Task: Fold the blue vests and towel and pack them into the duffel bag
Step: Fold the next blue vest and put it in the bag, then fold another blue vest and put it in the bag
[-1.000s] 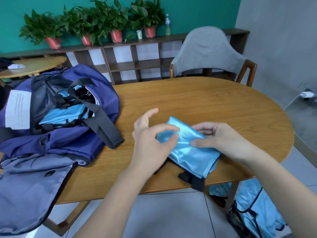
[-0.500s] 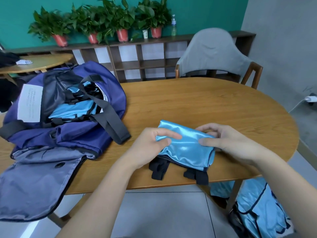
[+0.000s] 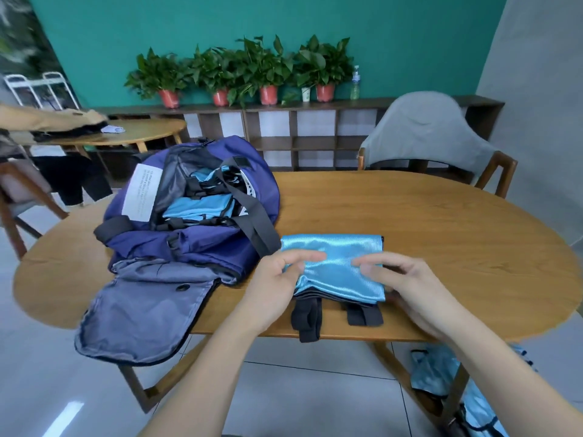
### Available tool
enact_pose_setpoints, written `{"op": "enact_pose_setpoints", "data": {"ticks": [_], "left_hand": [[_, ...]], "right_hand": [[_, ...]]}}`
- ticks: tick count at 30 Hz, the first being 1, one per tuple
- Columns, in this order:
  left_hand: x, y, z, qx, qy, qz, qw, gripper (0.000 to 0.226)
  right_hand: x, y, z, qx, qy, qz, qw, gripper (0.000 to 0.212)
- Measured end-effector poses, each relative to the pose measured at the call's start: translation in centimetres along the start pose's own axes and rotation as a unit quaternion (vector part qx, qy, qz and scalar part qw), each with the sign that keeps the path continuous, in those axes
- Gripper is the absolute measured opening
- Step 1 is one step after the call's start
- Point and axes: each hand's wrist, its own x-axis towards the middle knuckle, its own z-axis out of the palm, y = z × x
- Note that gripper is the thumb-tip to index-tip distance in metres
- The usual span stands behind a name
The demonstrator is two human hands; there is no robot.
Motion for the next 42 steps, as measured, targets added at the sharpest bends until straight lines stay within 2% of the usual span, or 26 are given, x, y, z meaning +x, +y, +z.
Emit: {"op": "enact_pose_setpoints", "data": {"ticks": [3,6,7,10,12,16,20,23,27,29,31,34,36,39,42], "left_hand": [[-1.3,-0.1,-1.7,-0.015,0.037,0.013,0.999,0.039],[-2.5,-0.4,-3.5,-0.044,0.052,0.003,0.998,0.023],[-2.9,-0.4,-4.3,-0.049,0.054,-0.004,0.997,0.026],[-3.8,-0.4,-8.0,-0.065,0.043,-0.012,0.997,0.051],[-3.8,-0.2,-11.3,-0.067,0.047,-0.010,0.997,0.051],[-1.8,-0.5,-18.4,0.005,0.107,-0.023,0.994,0.035],[2.1,-2.1,-24.3,0.092,0.187,-0.070,0.975,0.025],[5.8,-3.3,-26.6,0.138,0.168,-0.123,0.968,0.026],[11.1,-5.4,-27.7,0.085,0.119,-0.180,0.973,0.028],[13.3,-6.0,-27.9,0.077,0.137,-0.167,0.973,0.023],[14.8,-6.5,-27.4,0.127,0.167,-0.132,0.969,0.023],[16.1,-7.5,-26.4,0.198,0.208,-0.097,0.953,0.030],[16.7,-9.1,-26.1,0.260,0.173,-0.106,0.944,0.033],[16.7,-11.2,-26.4,0.379,0.099,-0.139,0.910,0.039],[16.5,-12.3,-26.8,0.357,0.085,-0.143,0.919,0.039]], "right_hand": [[-0.5,0.0,2.2,-0.073,0.015,-0.021,0.997,0.016],[-0.3,-0.9,4.9,-0.056,0.027,-0.044,0.997,0.020],[-0.1,-1.4,5.9,-0.042,0.022,-0.041,0.998,0.021],[1.2,-3.3,9.3,-0.029,-0.007,-0.022,0.999,0.019],[2.6,-4.5,11.6,-0.058,-0.023,-0.029,0.998,0.019],[7.1,-5.6,16.8,-0.153,-0.051,-0.077,0.984,0.023],[12.5,-5.8,22.6,-0.193,-0.079,-0.066,0.976,0.032],[17.2,-4.9,25.8,-0.224,-0.069,-0.038,0.971,0.037],[22.0,-3.6,27.7,-0.182,-0.037,0.026,0.982,0.042],[23.5,-3.3,28.0,-0.186,-0.022,0.023,0.982,0.043],[24.4,-3.0,28.1,-0.210,-0.007,-0.010,0.978,0.047],[25.6,-2.5,28.2,-0.300,-0.004,-0.019,0.954,0.050],[26.2,-1.9,27.8,-0.367,-0.018,0.023,0.930,0.049],[26.5,-1.1,27.0,-0.456,-0.053,0.066,0.886,0.044],[26.6,-0.5,26.5,-0.450,-0.063,0.067,0.888,0.050]]}}
